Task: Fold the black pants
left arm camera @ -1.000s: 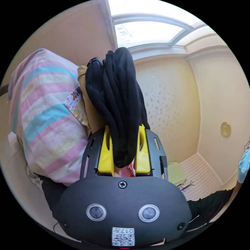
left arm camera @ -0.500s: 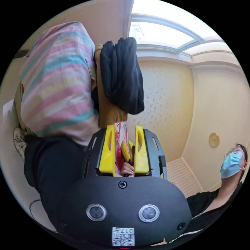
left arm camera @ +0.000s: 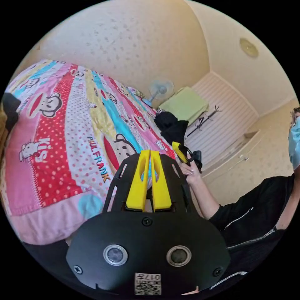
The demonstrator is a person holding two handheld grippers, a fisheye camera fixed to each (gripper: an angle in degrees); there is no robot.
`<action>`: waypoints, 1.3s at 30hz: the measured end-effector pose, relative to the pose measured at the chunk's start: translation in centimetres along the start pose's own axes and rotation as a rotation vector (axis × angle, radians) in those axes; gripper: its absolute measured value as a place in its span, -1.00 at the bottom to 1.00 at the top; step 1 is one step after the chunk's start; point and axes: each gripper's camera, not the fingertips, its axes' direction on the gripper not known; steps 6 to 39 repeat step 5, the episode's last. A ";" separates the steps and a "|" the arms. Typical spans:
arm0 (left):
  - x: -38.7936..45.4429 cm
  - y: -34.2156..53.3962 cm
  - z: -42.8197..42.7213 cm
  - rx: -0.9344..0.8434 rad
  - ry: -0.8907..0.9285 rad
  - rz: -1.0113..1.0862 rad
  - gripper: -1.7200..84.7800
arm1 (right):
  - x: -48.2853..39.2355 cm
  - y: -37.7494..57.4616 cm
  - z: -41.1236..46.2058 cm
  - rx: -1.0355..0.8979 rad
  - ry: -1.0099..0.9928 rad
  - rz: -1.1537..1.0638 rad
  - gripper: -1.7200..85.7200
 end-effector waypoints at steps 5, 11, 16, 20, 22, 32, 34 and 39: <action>-1.0 1.2 18.9 -0.424 -0.086 -0.078 -0.98 | 6.1 0.2 -3.9 0.012 0.029 0.207 -0.95; -1.0 1.2 18.9 -0.424 -0.086 -0.078 -0.98 | 6.1 0.2 -3.9 0.012 0.029 0.207 -0.95; -1.0 1.2 18.9 -0.424 -0.086 -0.078 -0.98 | 6.1 0.2 -3.9 0.012 0.029 0.207 -0.95; -1.0 1.2 18.9 -0.424 -0.086 -0.078 -0.98 | 6.1 0.2 -3.9 0.012 0.029 0.207 -0.95; -1.0 1.2 18.9 -0.424 -0.086 -0.078 -0.98 | 6.1 0.2 -3.9 0.012 0.029 0.207 -0.95; -1.0 1.2 18.9 -0.424 -0.086 -0.078 -0.98 | 6.1 0.2 -3.9 0.012 0.029 0.207 -0.95; -1.0 1.2 18.9 -0.424 -0.086 -0.078 -0.98 | 6.1 0.2 -3.9 0.012 0.029 0.207 -0.95; -1.0 1.2 18.9 -0.424 -0.086 -0.078 -0.98 | 6.1 0.2 -3.9 0.012 0.029 0.207 -0.95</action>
